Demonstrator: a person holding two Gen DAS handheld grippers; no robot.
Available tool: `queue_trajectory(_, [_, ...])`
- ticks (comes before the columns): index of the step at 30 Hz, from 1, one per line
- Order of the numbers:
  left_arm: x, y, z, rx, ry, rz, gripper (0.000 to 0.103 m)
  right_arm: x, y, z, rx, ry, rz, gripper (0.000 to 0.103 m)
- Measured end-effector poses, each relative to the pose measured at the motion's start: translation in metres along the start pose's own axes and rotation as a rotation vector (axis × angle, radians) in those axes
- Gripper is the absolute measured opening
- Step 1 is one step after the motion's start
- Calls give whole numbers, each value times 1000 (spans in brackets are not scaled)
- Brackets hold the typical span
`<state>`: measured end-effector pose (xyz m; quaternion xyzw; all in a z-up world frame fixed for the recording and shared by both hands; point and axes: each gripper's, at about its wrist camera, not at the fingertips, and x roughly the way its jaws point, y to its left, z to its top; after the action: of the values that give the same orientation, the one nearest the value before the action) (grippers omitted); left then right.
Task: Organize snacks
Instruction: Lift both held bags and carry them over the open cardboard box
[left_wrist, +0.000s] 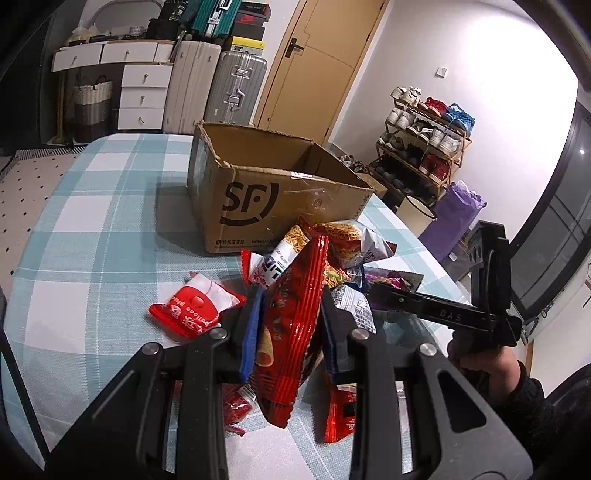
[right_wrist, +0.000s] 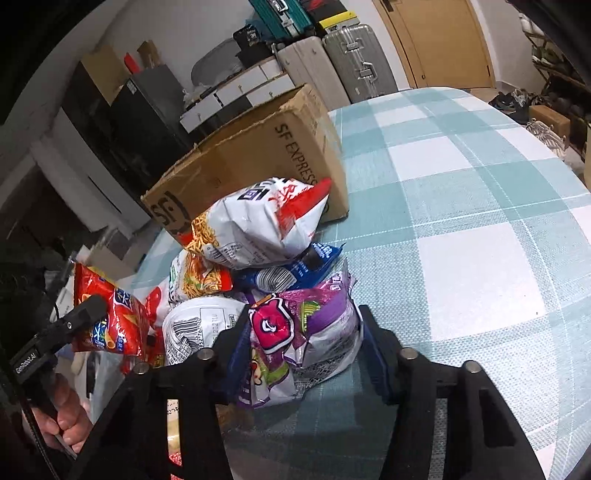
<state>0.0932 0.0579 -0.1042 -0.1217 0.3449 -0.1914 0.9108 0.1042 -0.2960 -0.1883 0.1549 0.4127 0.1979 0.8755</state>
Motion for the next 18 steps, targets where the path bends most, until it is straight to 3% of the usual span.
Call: queue_trajectory(18, [-38, -13, 6, 10, -54, 8, 25, -65, 14, -13, -35, -126, -13, 47])
